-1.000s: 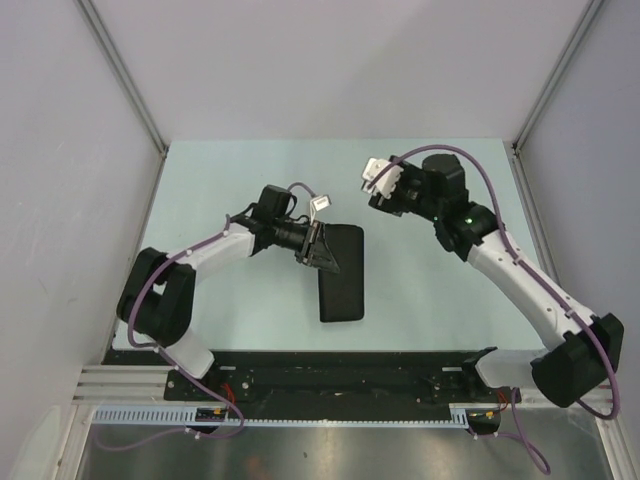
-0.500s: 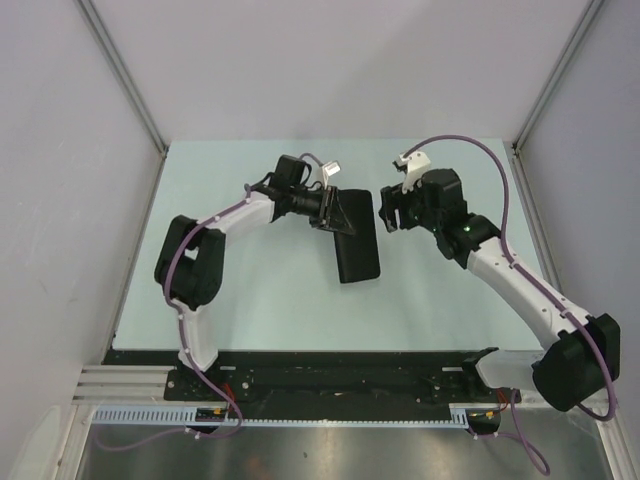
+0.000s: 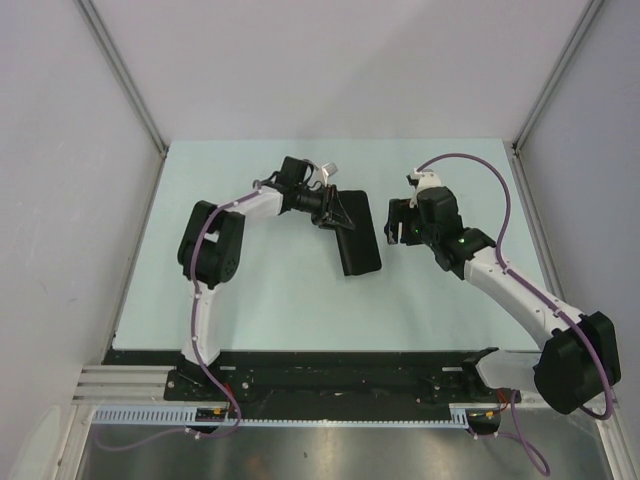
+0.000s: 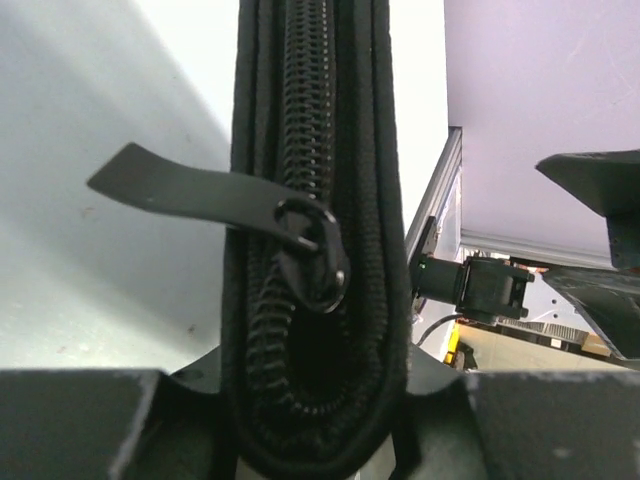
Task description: Sort the hair-cutting tools
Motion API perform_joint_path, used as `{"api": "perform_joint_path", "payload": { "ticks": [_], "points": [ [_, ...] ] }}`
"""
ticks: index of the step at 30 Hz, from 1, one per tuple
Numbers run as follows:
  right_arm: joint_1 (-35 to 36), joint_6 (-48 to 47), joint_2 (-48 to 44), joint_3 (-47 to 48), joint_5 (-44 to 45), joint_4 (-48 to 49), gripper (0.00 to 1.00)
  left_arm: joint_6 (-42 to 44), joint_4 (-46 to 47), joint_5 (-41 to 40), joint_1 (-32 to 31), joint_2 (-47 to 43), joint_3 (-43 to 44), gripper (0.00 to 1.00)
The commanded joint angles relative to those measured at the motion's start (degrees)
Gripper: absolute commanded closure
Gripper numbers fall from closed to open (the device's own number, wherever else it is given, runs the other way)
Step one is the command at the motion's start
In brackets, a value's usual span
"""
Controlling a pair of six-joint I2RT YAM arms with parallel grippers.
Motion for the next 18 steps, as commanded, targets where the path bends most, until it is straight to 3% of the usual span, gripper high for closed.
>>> {"api": "perform_joint_path", "payload": {
  "ticks": [1, 9, 12, 18],
  "points": [
    [-0.26, 1.23, -0.60, 0.23, 1.29, 2.65, 0.28, -1.21, 1.52, 5.09, 1.09, 1.10, 4.68, 0.65],
    [-0.53, 1.05, 0.45, 0.23, 0.94, 3.18, 0.28, 3.35, -2.34, 0.80, 2.85, 1.81, 4.60, 0.34],
    [-0.53, 1.31, 0.63, 0.23, 1.12, 2.83, 0.28, 4.68, -4.01, -2.80, 4.52, 0.85, 4.33, 0.26],
    [-0.53, 2.10, 0.98, 0.23, 1.12, 2.39, 0.28, 7.65, -7.00, -11.68, 8.82, -5.12, 1.26, 0.21]
  ]
}}
